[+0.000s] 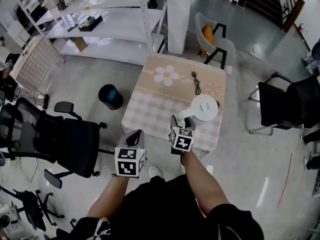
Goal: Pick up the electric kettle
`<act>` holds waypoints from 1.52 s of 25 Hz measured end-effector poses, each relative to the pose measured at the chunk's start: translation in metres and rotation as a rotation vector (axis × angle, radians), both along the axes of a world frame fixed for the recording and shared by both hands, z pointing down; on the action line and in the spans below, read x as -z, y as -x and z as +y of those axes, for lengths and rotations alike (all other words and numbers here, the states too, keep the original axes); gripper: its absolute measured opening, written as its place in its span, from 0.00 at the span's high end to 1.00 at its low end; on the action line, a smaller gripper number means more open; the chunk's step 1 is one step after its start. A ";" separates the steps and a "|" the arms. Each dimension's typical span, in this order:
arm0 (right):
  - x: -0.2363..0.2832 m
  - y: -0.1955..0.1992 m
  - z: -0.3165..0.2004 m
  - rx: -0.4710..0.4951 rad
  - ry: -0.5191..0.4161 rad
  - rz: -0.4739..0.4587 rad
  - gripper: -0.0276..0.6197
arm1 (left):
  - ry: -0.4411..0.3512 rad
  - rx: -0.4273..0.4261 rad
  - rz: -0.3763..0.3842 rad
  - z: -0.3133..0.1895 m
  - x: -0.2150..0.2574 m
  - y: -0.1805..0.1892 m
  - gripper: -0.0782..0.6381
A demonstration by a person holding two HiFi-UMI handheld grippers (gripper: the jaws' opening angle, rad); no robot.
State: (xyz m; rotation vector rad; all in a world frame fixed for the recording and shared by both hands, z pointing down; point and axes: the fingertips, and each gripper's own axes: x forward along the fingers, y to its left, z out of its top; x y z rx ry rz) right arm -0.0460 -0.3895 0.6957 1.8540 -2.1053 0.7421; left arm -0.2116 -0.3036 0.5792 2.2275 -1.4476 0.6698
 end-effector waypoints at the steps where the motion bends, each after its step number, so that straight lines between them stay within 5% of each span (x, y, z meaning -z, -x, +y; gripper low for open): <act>1: -0.001 0.003 -0.003 0.005 -0.003 -0.004 0.60 | 0.006 0.008 -0.008 0.001 -0.002 0.004 0.89; 8: -0.002 0.004 -0.024 -0.016 -0.049 0.066 0.61 | 0.049 0.056 -0.019 0.006 -0.016 0.023 0.89; 11: -0.003 -0.003 -0.025 -0.057 -0.049 0.115 0.75 | 0.057 0.069 -0.031 0.008 -0.020 0.030 0.89; 19: -0.003 0.002 -0.024 0.039 -0.109 0.252 0.75 | 0.055 0.080 -0.048 0.013 -0.023 0.037 0.89; 38: 0.013 0.002 -0.023 0.121 -0.143 0.303 0.74 | 0.031 0.063 -0.043 0.010 -0.023 0.032 0.89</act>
